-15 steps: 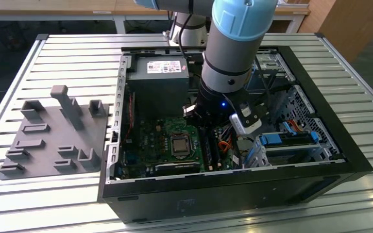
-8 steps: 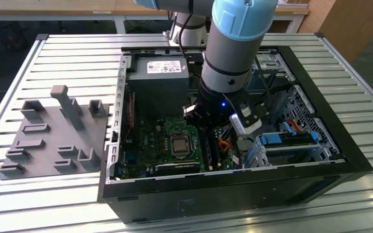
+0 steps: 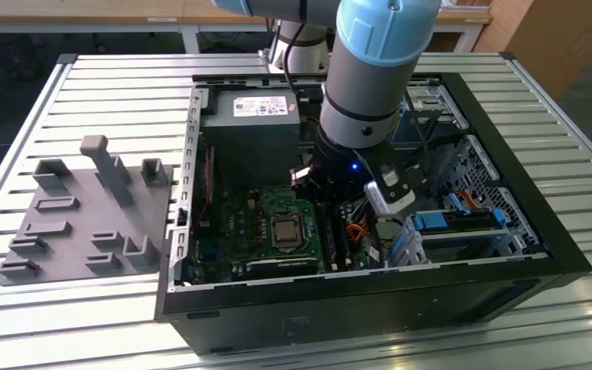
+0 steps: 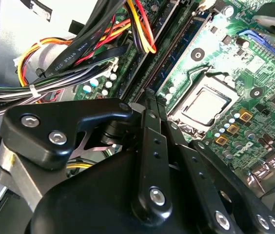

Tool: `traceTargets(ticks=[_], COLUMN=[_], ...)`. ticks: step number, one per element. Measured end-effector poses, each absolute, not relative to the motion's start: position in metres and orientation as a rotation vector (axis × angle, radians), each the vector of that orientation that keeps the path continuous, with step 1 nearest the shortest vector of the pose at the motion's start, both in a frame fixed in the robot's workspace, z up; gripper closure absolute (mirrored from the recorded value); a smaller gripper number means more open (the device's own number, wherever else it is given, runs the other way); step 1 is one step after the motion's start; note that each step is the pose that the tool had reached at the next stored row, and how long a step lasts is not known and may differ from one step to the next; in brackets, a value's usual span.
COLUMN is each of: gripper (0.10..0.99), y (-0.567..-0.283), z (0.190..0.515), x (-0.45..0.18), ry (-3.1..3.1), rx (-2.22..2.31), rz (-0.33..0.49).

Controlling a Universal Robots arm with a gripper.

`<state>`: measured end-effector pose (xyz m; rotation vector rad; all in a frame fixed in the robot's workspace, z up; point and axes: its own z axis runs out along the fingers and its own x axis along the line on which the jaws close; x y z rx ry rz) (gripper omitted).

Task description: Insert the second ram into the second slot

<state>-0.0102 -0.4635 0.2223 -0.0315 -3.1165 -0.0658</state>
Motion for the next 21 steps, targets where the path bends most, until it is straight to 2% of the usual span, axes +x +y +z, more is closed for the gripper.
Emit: traceTargets(ticks=[10,11,12,21], gripper=[0.973,0.965,0.902,0.902], y=[-0.4635,-0.4635,-0.4635,-0.4635], z=[0.2212,0.2212,0.2212,0.2272], x=[-0.0101,-0.0101,-0.0101,-0.0101], ry=[-3.117,-3.116,-3.117,-3.117], rx=[-0.032,-0.032,-0.032,-0.032], rz=[-0.066,-0.066,-0.066,-0.066])
